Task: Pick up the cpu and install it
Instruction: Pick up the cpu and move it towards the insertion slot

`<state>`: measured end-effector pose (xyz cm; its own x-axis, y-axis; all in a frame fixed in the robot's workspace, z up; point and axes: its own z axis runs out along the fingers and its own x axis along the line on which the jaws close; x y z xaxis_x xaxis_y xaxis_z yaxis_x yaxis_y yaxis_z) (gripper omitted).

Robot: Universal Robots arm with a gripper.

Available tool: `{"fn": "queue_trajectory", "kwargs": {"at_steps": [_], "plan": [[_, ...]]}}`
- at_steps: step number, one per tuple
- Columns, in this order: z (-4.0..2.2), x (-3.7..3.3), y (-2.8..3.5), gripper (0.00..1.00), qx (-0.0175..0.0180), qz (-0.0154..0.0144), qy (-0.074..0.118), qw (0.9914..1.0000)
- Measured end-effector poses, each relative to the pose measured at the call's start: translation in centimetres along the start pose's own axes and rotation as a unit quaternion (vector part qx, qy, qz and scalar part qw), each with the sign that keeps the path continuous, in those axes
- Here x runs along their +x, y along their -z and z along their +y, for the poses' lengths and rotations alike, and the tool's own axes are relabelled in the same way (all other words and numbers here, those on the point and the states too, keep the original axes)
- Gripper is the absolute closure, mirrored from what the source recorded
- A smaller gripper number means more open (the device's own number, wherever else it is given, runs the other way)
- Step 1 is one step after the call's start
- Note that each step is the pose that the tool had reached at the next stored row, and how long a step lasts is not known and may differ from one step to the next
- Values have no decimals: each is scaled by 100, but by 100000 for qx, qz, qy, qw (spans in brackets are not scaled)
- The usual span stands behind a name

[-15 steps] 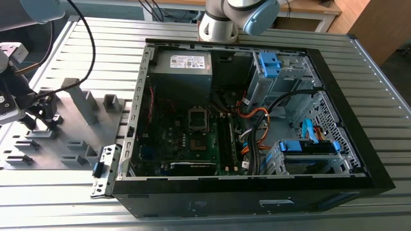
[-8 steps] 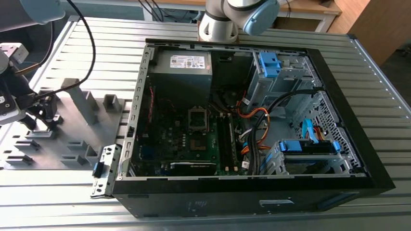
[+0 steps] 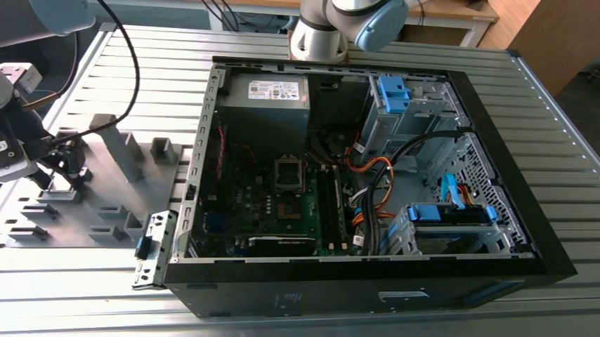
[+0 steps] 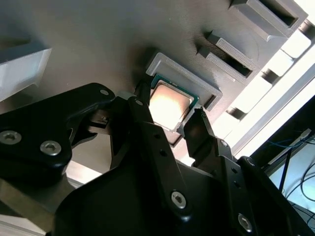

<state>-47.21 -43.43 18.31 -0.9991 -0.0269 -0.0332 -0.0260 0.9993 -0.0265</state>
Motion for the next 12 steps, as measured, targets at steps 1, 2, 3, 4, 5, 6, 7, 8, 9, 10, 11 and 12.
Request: {"fn": "queue_trajectory", "kwargs": {"at_steps": [1, 2, 3, 4, 5, 6, 7, 8, 9, 10, 11, 12], "plan": [[0, 0, 0, 46, 1, -1, 0, 100000], [0, 0, 0, 46, 1, 1, 1, 100000], [0, 0, 0, 46, 1, 1, 0, 100000], [0, 0, 0, 46, 2, 2, 0, 100000], [0, 0, -1, 46, 3, 3, 0, 100000], [0, 0, -2, 46, 3, 3, 2, 100000], [0, 0, -5, 46, 1, -1, 0, 100000], [0, 0, -7, 46, 1, -3, 2, 100000], [0, 0, -10, 46, -1, -2, 0, 100000], [0, 0, -11, 46, 2, 1, 1, 100000], [0, 1, -11, 46, 2, 3, 1, 100000], [0, 1, -11, 46, 4, 8, 1, 100000]]}}
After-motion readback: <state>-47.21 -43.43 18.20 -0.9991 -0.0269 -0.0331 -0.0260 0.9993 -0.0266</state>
